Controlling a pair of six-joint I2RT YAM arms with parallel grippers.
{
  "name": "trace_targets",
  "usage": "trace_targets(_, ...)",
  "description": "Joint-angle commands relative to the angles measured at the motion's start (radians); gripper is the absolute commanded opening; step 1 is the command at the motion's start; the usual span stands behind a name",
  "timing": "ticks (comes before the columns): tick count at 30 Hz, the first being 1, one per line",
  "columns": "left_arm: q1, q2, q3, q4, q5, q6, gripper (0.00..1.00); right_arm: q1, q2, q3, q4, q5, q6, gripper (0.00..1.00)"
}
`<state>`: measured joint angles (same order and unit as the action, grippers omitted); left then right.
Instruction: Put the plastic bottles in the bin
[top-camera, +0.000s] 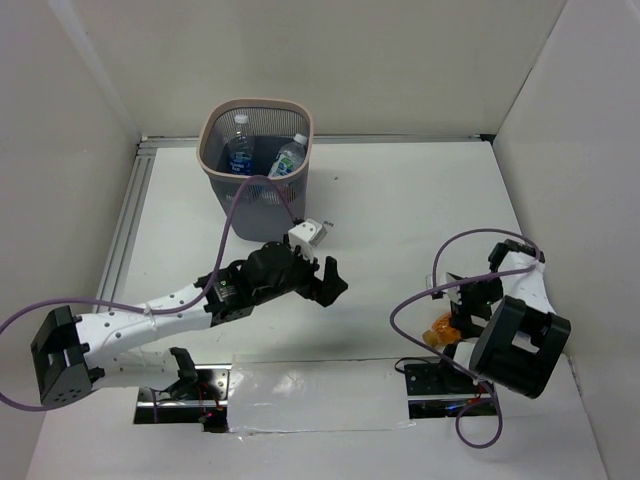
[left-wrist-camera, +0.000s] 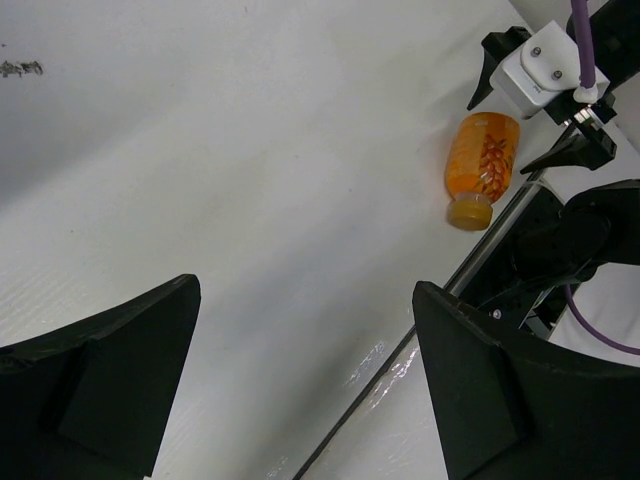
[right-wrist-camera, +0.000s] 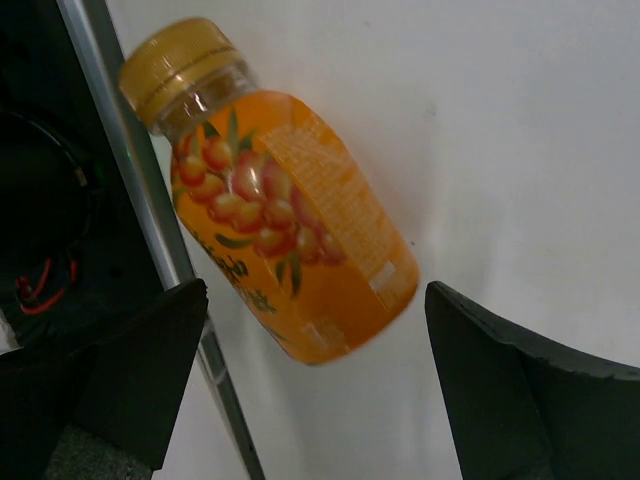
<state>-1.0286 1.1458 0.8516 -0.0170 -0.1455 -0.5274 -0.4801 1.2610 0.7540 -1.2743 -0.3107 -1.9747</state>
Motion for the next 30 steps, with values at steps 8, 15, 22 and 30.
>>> trace_targets(8, 0.016, 0.035, -0.006, 0.068, 0.041, -0.023, 1.0, 0.015, -0.069, -0.119, 0.061, -0.125, -0.621, 0.92)
trace_targets(15, 0.016, 0.026, -0.006, 0.048, 0.012, -0.063, 1.0, 0.015, -0.08, -0.14, 0.081, -0.194, -0.667, 0.67)
trace_targets(22, 0.016, -0.017, -0.025, 0.009, -0.018, -0.131, 1.0, 0.034, -0.058, -0.131, 0.177, -0.33, -0.564, 0.44)
trace_targets(30, 0.016, -0.124, -0.097, -0.012, -0.107, -0.226, 1.0, 0.141, -0.018, 0.02, 0.446, -0.542, -0.061, 0.39)
